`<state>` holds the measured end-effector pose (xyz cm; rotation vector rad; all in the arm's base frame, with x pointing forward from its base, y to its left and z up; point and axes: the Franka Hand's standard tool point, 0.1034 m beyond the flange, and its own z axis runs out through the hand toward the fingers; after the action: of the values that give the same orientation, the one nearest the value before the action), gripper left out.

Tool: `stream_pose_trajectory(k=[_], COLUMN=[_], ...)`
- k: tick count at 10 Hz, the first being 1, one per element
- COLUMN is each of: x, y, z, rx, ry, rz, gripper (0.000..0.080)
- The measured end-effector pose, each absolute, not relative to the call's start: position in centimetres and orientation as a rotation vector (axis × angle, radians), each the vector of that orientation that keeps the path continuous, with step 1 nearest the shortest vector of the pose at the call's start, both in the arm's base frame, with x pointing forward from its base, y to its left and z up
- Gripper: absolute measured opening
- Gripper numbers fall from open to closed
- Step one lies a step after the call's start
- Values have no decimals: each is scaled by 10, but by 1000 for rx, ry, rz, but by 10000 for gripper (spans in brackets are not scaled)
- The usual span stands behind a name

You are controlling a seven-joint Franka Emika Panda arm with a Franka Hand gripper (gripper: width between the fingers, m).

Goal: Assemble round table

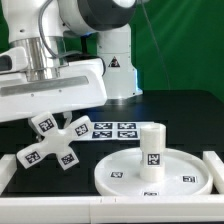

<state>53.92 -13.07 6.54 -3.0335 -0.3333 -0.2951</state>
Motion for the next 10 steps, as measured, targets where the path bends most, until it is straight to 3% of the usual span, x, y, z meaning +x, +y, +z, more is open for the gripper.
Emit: stream_pose_trajectory(k=[4,8,10], x=[537,552,555], y=[-129,-133,-153], z=[67,85,86], rx=[-3003,-2915,-2975], ry=[-314,-230,-252], rz=[-249,-237,-396], gripper=[225,225,225])
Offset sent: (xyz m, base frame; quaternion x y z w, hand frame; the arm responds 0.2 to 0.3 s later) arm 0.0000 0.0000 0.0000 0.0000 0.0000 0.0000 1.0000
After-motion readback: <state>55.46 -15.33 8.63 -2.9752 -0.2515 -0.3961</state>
